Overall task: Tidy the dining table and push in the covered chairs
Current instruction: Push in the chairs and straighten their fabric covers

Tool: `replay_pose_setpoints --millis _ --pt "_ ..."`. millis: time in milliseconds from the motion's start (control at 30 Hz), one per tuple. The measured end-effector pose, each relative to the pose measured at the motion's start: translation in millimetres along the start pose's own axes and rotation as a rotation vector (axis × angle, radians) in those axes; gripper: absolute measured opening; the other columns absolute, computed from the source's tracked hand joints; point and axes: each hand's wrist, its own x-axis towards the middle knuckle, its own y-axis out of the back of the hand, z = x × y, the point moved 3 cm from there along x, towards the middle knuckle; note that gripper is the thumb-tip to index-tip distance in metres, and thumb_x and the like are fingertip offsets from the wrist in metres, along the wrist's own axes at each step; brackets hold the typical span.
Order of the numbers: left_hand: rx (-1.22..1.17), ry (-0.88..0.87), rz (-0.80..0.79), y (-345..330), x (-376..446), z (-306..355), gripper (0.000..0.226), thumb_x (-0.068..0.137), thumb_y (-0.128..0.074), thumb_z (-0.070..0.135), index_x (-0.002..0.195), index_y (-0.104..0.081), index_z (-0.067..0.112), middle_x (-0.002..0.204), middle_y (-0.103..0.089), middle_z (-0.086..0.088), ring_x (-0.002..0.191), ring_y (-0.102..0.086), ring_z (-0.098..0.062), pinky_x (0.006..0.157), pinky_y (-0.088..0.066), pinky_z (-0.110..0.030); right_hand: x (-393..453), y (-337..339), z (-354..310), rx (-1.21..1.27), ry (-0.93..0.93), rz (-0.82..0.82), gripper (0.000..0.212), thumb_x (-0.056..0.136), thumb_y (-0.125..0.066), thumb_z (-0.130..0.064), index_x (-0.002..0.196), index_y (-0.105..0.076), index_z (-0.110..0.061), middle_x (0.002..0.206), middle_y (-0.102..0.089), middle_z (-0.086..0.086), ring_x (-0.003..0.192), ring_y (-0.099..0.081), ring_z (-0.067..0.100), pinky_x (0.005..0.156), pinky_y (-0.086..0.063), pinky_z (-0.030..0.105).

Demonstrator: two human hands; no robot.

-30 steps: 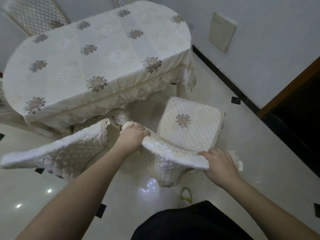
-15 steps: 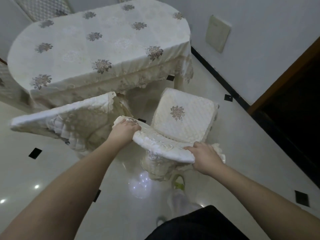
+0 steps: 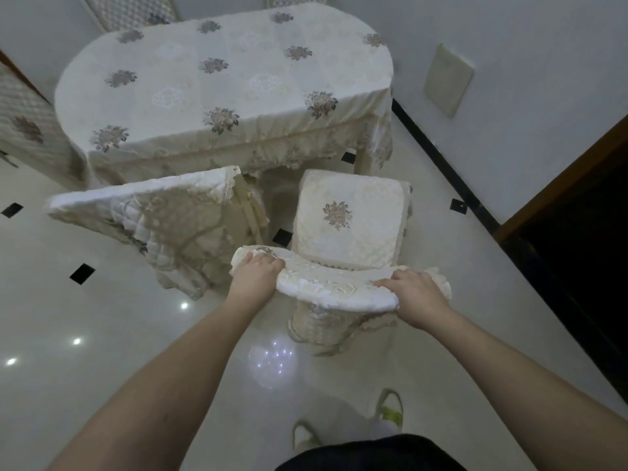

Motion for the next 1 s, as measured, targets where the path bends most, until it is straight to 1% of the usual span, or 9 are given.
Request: replay_pose_setpoints --millis 133,267,400,467,633,733,833,900,1000 --pt "0.033 0.053 0.006 0 6 31 0.024 0.052 -0.073 0.006 0.069 -0.06 0.016 0.063 -0.062 -0.003 0.063 -0.062 -0.026 0.066 -0.047 -0.035 15 10 45 0.054 0.024 0.035 0.048 0.081 -0.058 -0.025 0.127 -0.057 -0.038 0.116 -0.062 -0.003 0.111 -0.053 0.021 0.09 -0.033 0.03" --pt "0.096 0.1 -0.052 -6 20 68 0.026 0.053 -0.074 0.007 0.072 -0.058 0.017 0.062 -0.062 -0.004 0.06 -0.062 -0.027 0.062 -0.049 -0.035 38 17 94 0.105 0.057 0.098 0.039 0.083 -0.061 -0.021 0.119 -0.065 -0.034 0.115 -0.066 -0.002 0.109 -0.056 0.021 0.096 -0.034 0.03" --pt "0.127 0.163 -0.059 2 39 86 0.029 0.047 -0.078 0.006 0.067 -0.059 0.016 0.054 -0.058 -0.005 0.051 -0.059 -0.027 0.049 -0.047 -0.031 67 29 121 0.085 0.109 0.098 0.043 0.075 -0.069 -0.015 0.115 -0.068 -0.03 0.114 -0.067 0.002 0.108 -0.058 0.023 0.1 -0.035 0.032" --pt "0.152 0.199 -0.033 9 48 87 0.029 0.045 -0.081 0.009 0.063 -0.06 0.016 0.051 -0.058 -0.003 0.048 -0.059 -0.026 0.046 -0.039 -0.027 83 39 126 0.046 0.133 0.101 0.045 0.072 -0.071 -0.014 0.113 -0.068 -0.031 0.111 -0.068 0.002 0.105 -0.059 0.023 0.097 -0.037 0.033" --pt "0.164 0.266 -0.02 18 73 83 0.029 0.042 -0.085 0.018 0.06 -0.061 0.019 0.049 -0.058 0.0 0.045 -0.059 -0.023 0.041 -0.035 -0.022 122 63 136 0.0 0.178 0.072 0.047 0.066 -0.069 -0.011 0.107 -0.067 -0.034 0.103 -0.067 0.0 0.097 -0.061 0.023 0.084 -0.038 0.031" --pt "0.143 0.283 0.025 25 90 78 0.031 0.038 -0.086 0.018 0.056 -0.061 0.021 0.045 -0.056 0.002 0.039 -0.056 -0.022 0.04 -0.032 -0.02 141 75 141 -0.005 0.191 0.063 0.047 0.067 -0.068 -0.01 0.109 -0.066 -0.034 0.105 -0.067 0.0 0.1 -0.06 0.023 0.084 -0.036 0.03" --pt "0.131 0.3 0.043 29 106 75 0.032 0.036 -0.086 0.018 0.054 -0.058 0.02 0.042 -0.052 0.0 0.035 -0.052 -0.022 0.042 -0.022 -0.021 156 86 147 -0.027 0.179 0.061 0.045 0.073 -0.065 -0.012 0.112 -0.065 -0.034 0.107 -0.065 -0.001 0.103 -0.058 0.022 0.084 -0.034 0.028" --pt "0.177 0.322 0.031 36 123 76 0.032 0.04 -0.085 0.021 0.056 -0.057 0.02 0.043 -0.052 0.0 0.037 -0.053 -0.023 0.044 -0.019 -0.023 167 92 154 -0.029 0.152 0.041 0.045 0.077 -0.063 -0.012 0.117 -0.062 -0.034 0.111 -0.064 0.0 0.105 -0.056 0.023 0.085 -0.034 0.028" --pt "0.244 0.271 -0.072 39 145 75 0.019 0.068 -0.072 0.025 0.079 -0.058 0.021 0.064 -0.063 0.0 0.06 -0.062 -0.024 0.049 -0.027 -0.03 183 96 167 -0.011 0.108 0.037 0.05 0.078 -0.062 -0.008 0.12 -0.061 -0.035 0.115 -0.063 0.001 0.107 -0.055 0.024 0.086 -0.037 0.03"
